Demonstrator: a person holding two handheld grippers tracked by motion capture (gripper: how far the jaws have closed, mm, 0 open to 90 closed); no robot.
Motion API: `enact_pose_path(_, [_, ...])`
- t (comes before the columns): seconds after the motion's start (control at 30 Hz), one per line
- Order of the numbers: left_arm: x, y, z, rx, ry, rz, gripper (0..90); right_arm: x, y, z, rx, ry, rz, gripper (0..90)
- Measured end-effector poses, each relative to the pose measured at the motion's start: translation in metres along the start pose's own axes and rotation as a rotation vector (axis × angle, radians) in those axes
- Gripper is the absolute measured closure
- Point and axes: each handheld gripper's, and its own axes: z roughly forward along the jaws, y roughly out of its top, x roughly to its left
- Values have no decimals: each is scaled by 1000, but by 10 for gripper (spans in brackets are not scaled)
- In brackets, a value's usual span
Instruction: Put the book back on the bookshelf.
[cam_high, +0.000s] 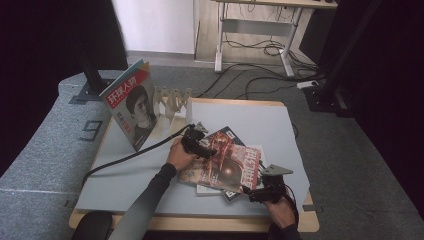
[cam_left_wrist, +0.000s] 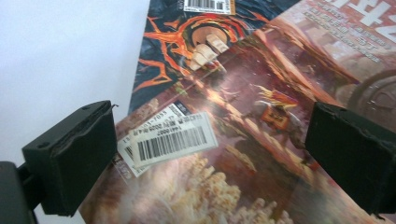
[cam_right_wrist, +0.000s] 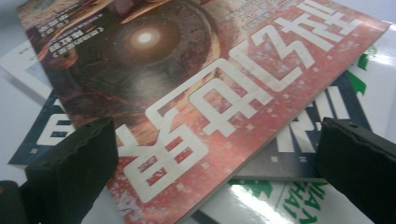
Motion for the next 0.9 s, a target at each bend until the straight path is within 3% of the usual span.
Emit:
enact_pose_path(0.47, [11, 2, 6, 7, 15, -24, 8, 9, -3, -2, 20, 15, -48, 0])
enact_pose_path(0.9, [7, 1, 3, 25, 31, -29, 4, 4, -3, -3, 20, 20, -47, 0])
